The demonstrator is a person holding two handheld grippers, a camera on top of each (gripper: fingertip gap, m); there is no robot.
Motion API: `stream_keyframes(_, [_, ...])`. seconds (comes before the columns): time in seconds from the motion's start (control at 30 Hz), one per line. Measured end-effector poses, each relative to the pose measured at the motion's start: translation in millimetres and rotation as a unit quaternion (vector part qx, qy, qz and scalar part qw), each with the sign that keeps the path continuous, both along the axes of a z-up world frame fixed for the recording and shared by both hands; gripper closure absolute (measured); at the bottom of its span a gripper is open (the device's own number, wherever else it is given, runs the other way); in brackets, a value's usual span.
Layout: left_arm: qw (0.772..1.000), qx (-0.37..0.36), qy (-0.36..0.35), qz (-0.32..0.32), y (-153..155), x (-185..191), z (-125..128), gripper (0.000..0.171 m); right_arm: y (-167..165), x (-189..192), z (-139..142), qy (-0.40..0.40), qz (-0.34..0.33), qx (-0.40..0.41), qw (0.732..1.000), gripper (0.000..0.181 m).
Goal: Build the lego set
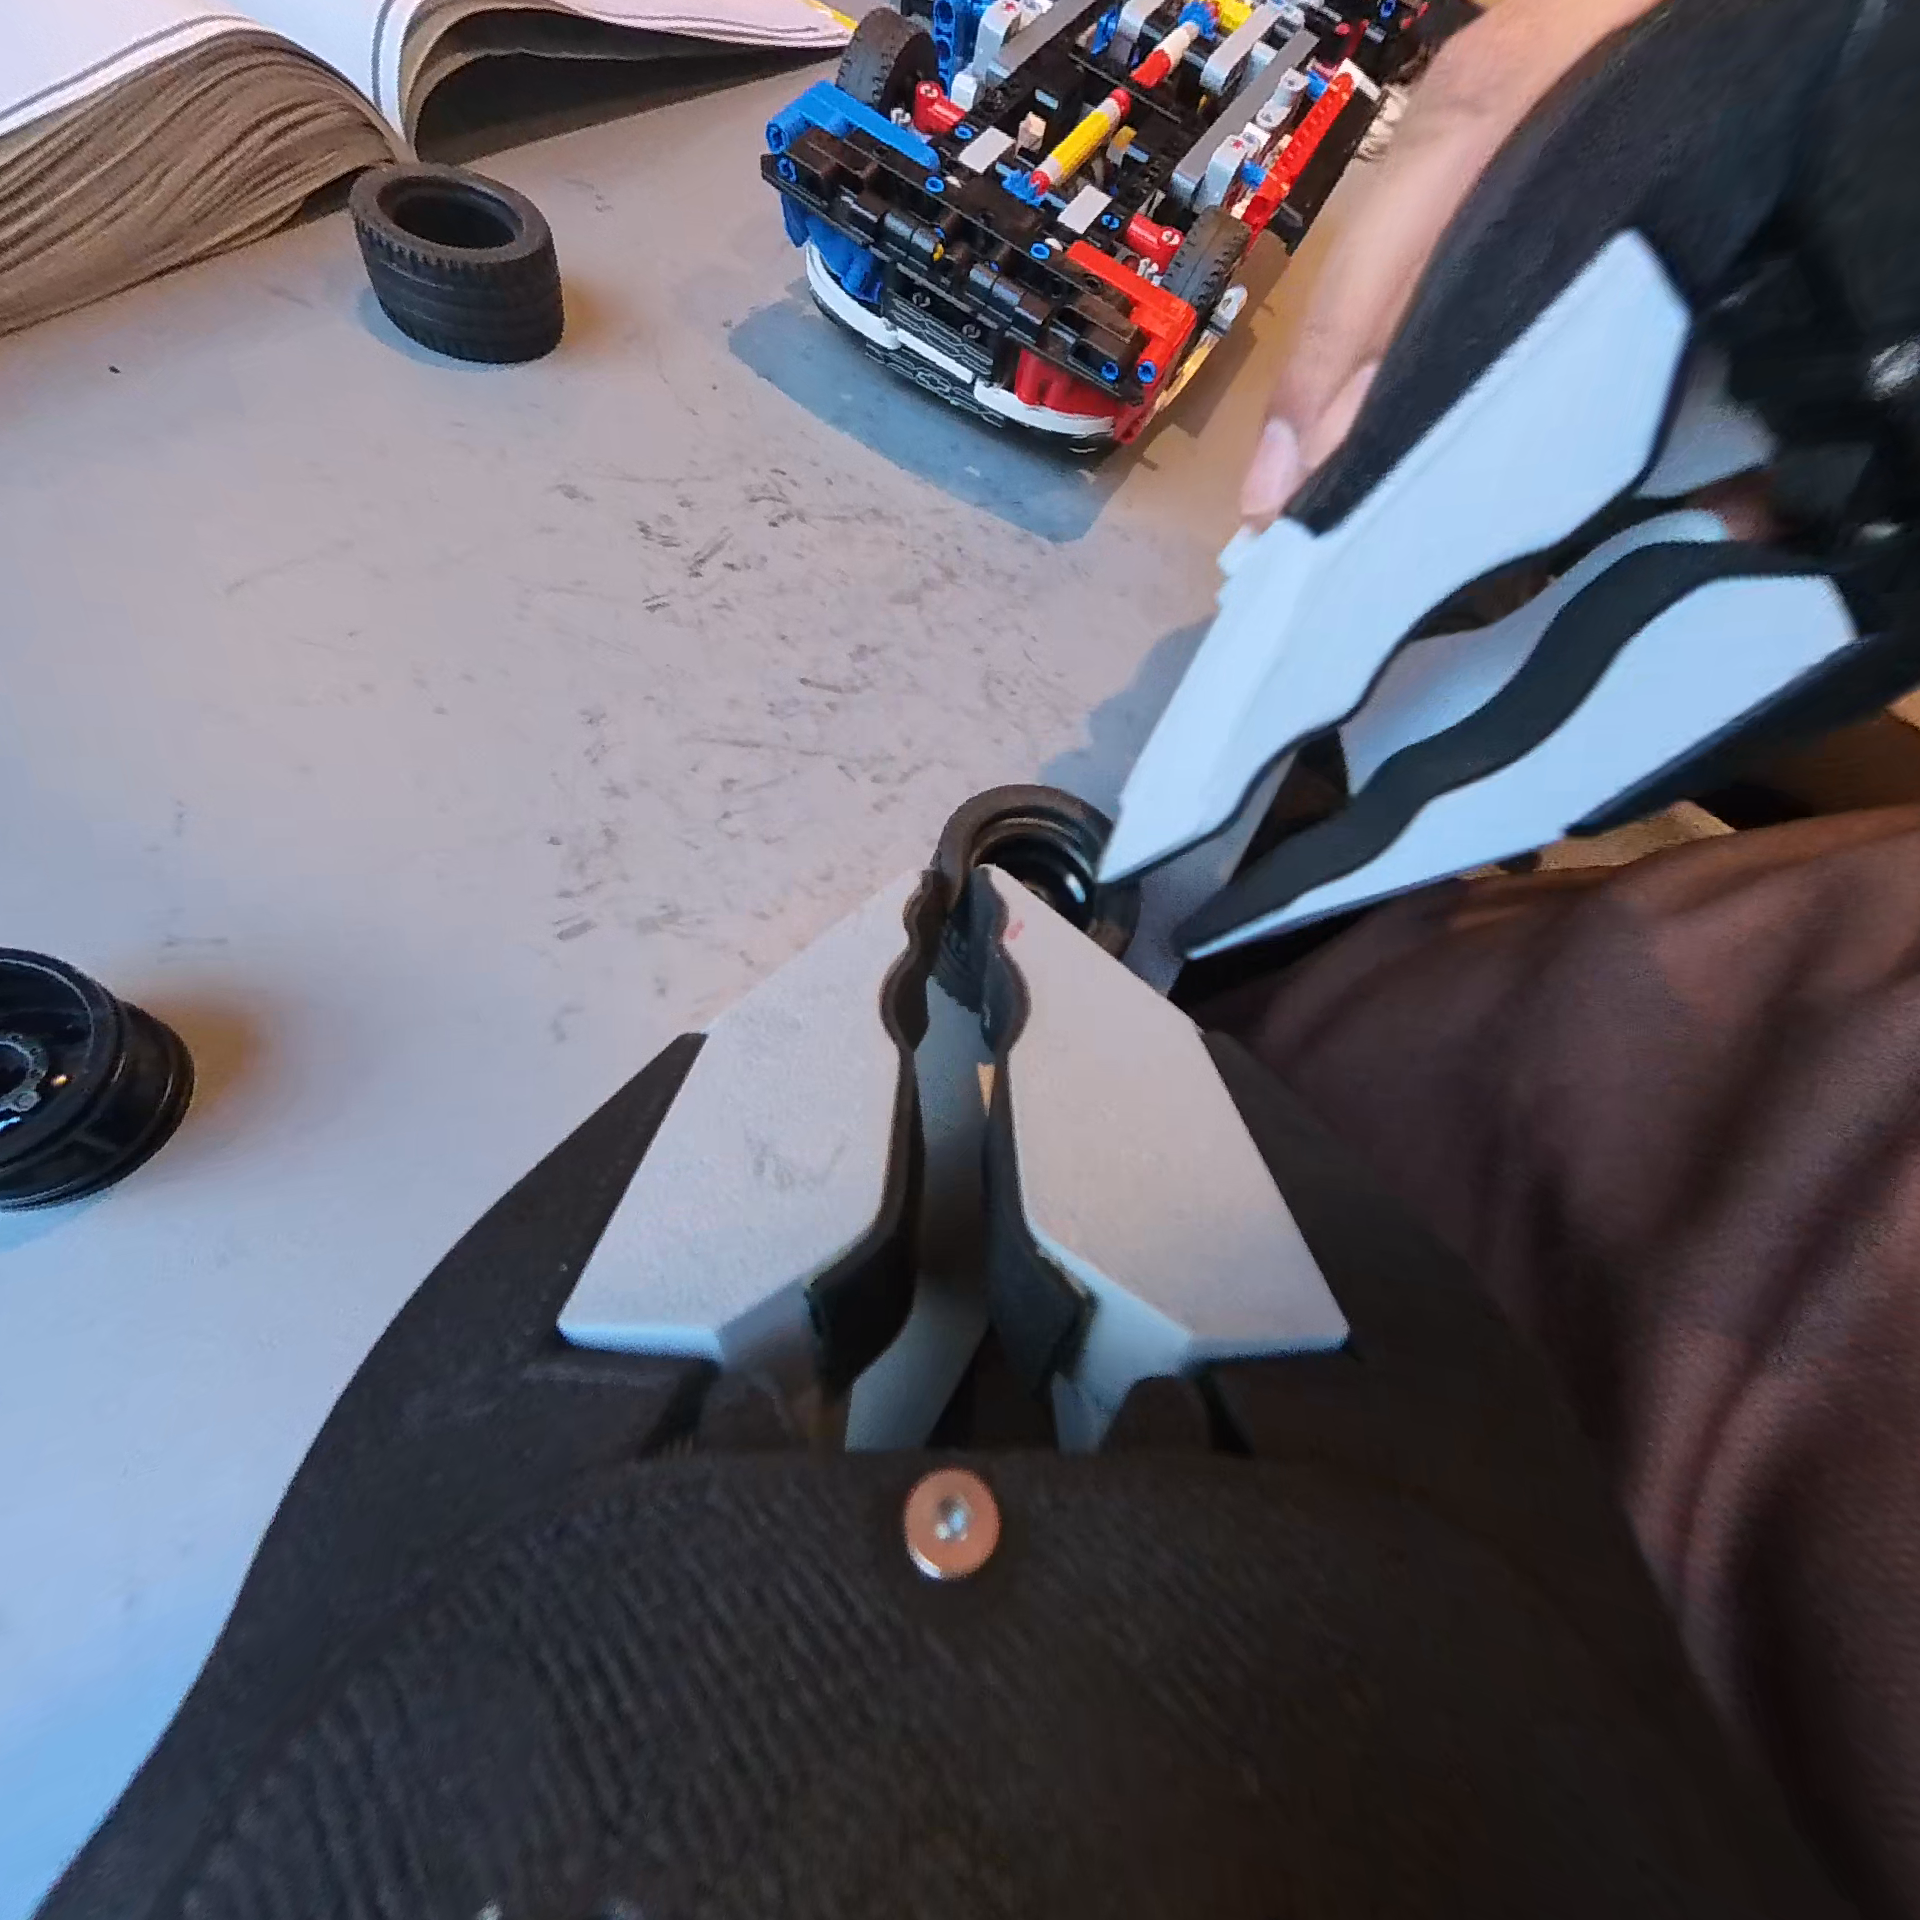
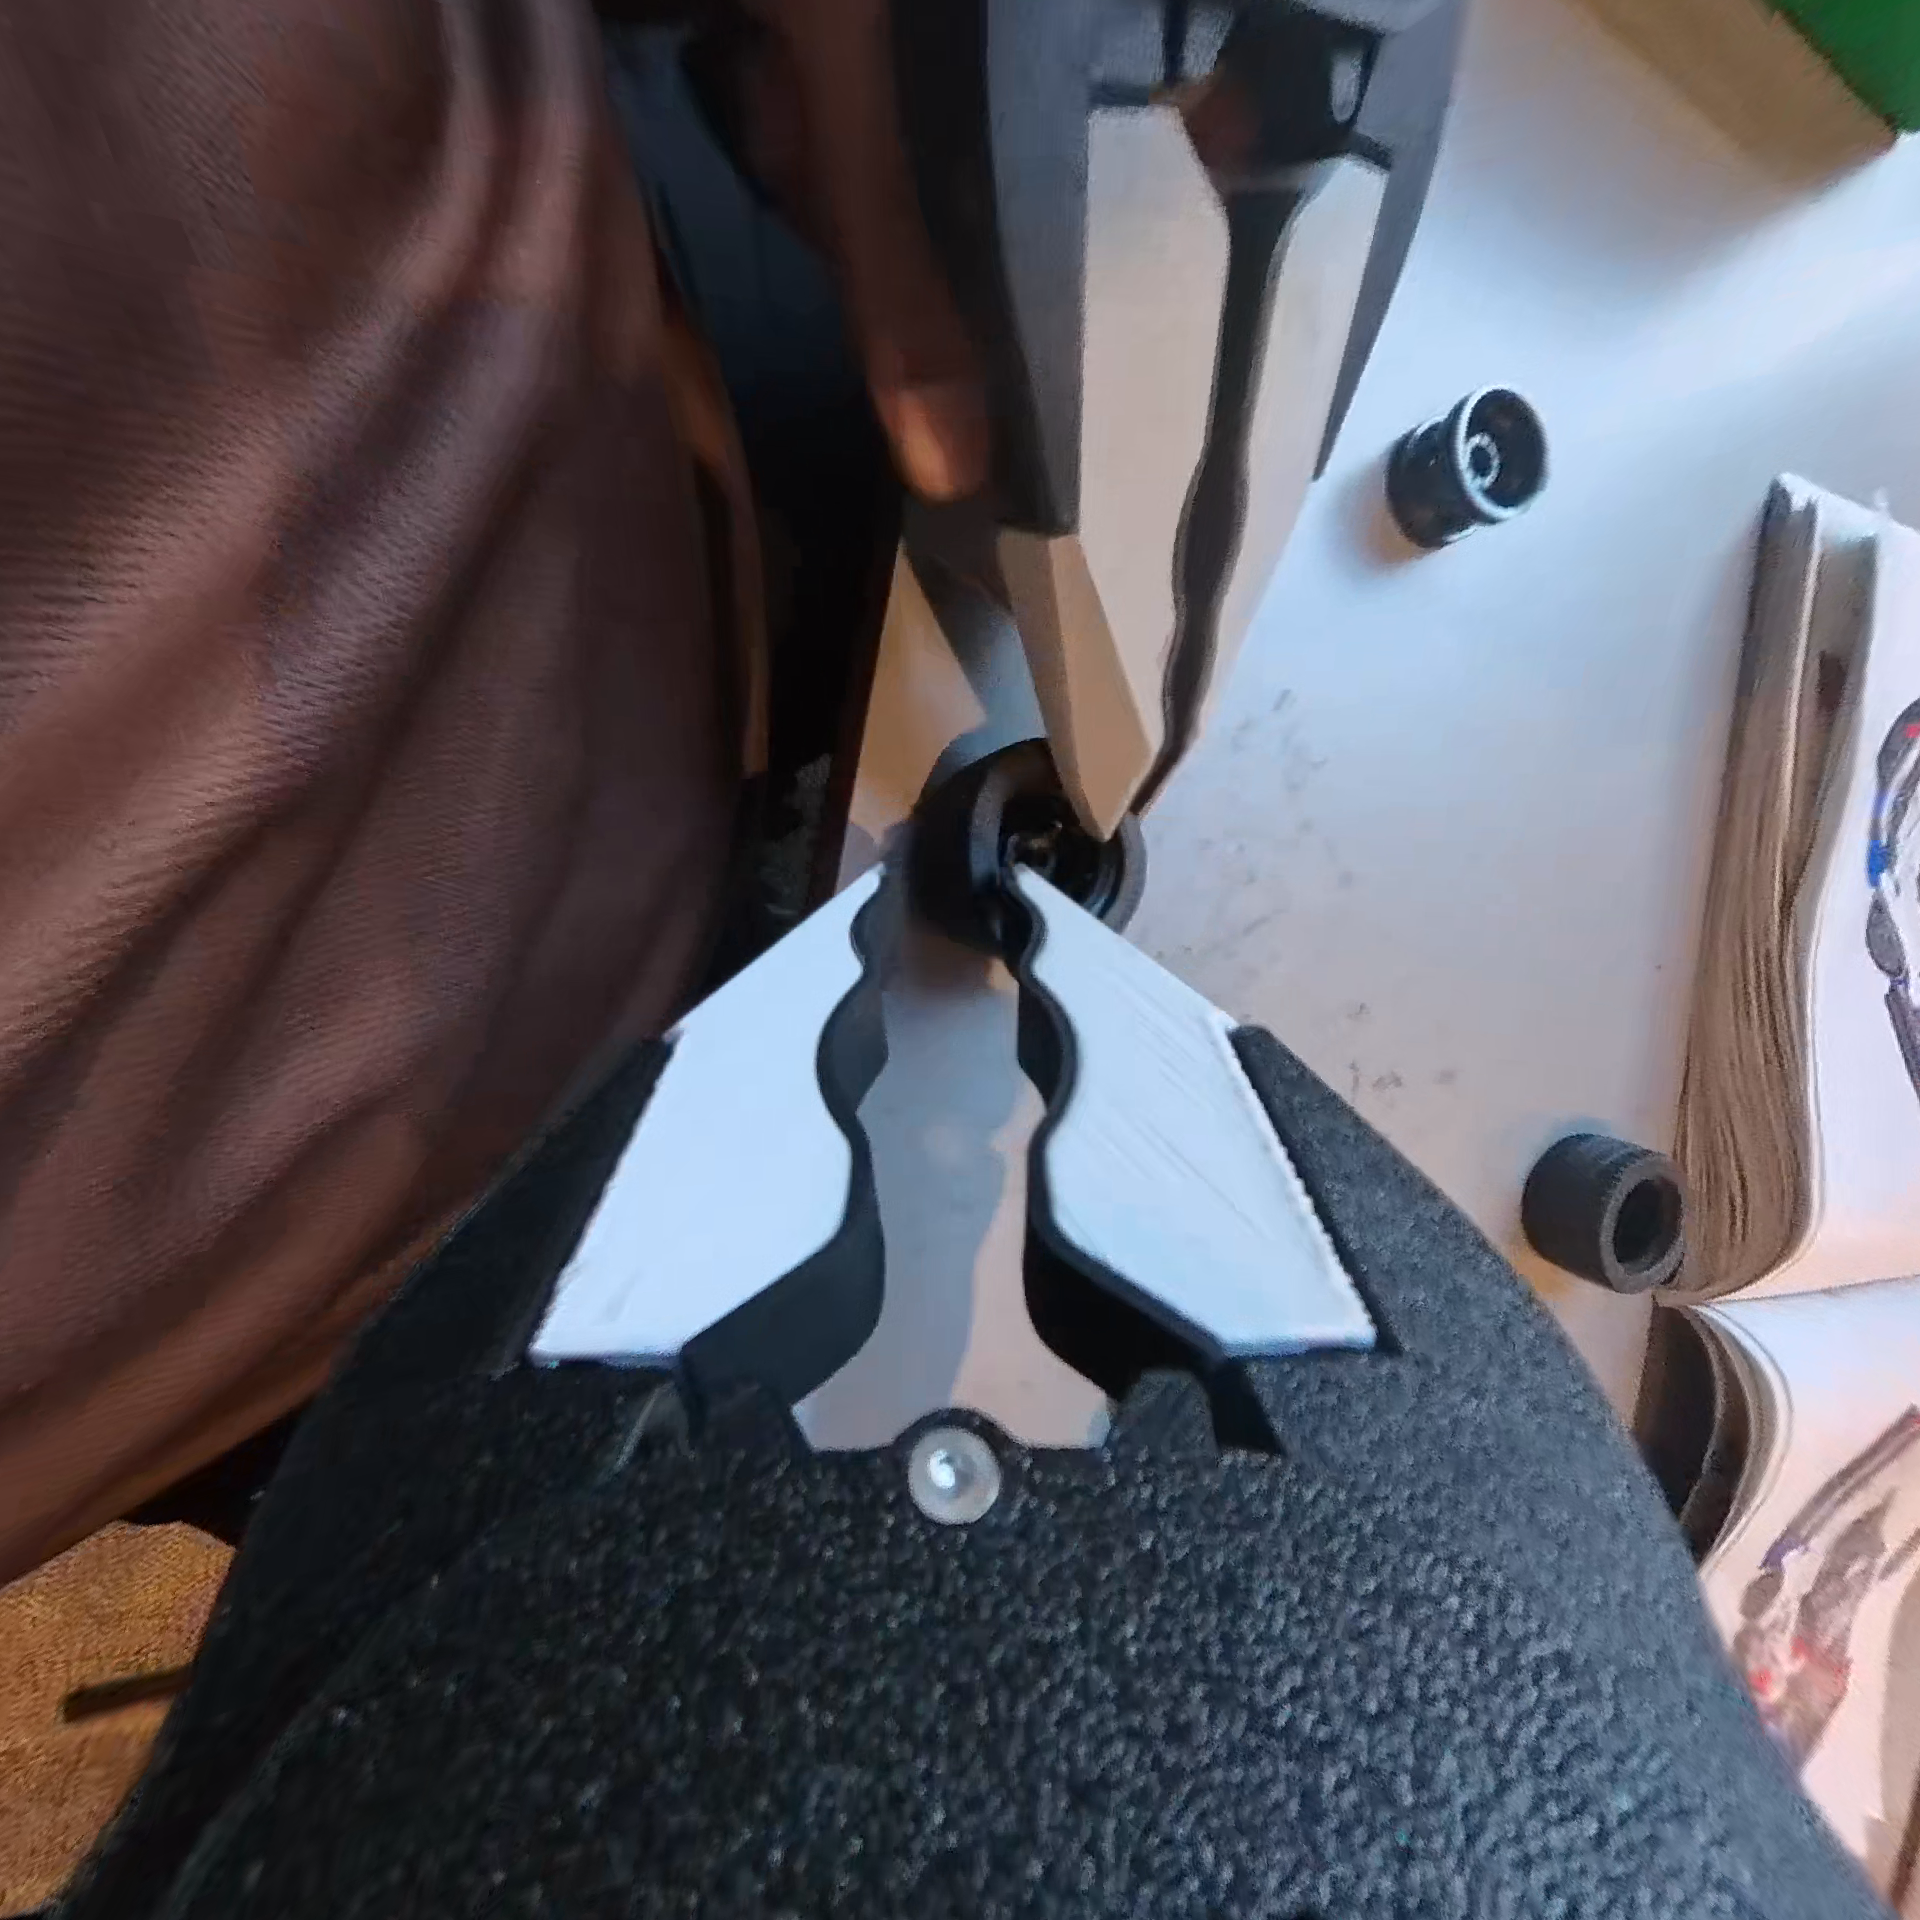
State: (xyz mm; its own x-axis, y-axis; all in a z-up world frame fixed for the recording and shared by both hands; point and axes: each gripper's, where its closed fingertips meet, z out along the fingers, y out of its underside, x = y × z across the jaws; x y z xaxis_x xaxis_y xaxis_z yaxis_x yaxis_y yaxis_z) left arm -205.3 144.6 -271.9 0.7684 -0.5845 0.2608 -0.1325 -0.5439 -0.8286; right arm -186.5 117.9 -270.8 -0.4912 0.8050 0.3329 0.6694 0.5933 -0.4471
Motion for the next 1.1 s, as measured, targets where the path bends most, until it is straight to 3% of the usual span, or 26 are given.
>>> stream_keyframes(0.07, [1.0,0.003,0.002,0.001,0.1,0.5,0.0,0.169,4.4,-1.4,-2.8,0.002,-0.007,0.015,1.0,0.175])
stream_keyframes(0.4, [1.0,0.012,0.009,0.004,1.1,1.0,0.3,0.169,1.2,-4.0,-3.0,-0.001,0.074,0.123,0.99,0.179])
stream_keyframes(0.6, [1.0,0.02,0.015,0.001,0.8,2.6,0.6,0.169,-4.8,-0.3,-8.6,-0.039,0.117,0.139,0.983,0.181])
stream_keyframes(0.77, [1.0,0.018,0.013,0.007,0.4,1.1,0.5,0.169,-3.4,-2.1,-9.7,-0.039,0.063,0.045,0.996,0.181])
stream_keyframes(0.87, [1.0,0.013,0.005,0.01,-1.8,-2.1,0.7,0.169,-2.3,0.1,-9.3,-0.05,-0.006,-0.047,0.998,0.181])
stream_keyframes(0.93, [1.0,0.013,0.001,0.016,-1.9,-5.0,0.7,0.169,3.7,0.6,-6.5,-0.047,-0.043,-0.041,0.997,0.18])
stream_keyframes(1.03, [0.999,0.027,0.021,0.017,0.5,-3.5,0.8,0.168,-7.6,-15.7,-0.4,0.022,-0.008,0.039,0.999,0.179])
stream_keyframes(1.1, [0.999,0.027,0.021,0.019,1.5,-5.0,0.9,0.169,-7.4,-20.0,-3.2,0.041,-0.025,0.031,0.998,0.179])
